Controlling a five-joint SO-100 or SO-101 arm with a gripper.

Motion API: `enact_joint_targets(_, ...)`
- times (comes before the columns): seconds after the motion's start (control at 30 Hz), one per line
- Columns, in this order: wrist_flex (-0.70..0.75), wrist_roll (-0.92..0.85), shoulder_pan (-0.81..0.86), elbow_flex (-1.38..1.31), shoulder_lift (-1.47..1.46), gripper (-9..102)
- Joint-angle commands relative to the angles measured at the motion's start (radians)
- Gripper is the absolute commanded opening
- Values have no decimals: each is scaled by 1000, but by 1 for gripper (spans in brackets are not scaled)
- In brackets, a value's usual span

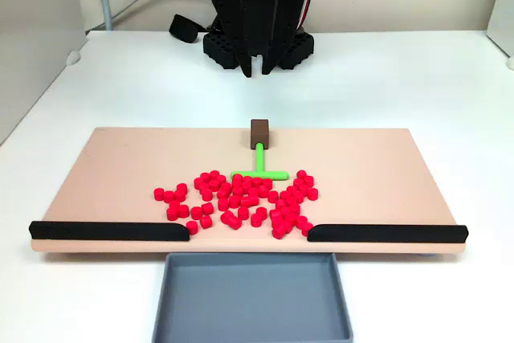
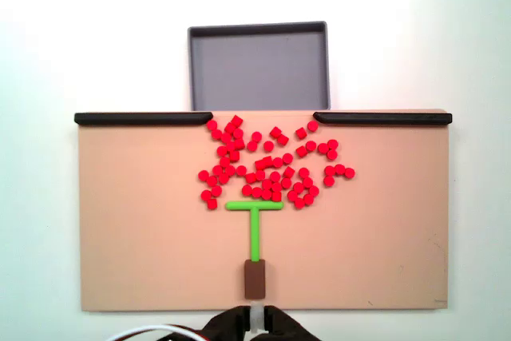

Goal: Grasp a green tool by the dark brown handle.

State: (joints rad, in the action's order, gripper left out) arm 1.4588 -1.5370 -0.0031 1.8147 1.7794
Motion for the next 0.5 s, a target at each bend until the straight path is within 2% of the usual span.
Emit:
enact_joint_targets(0.0,-6,12,28,-17,15,0)
enact_joint_targets(0.47,-6,0,32,-25,14,0)
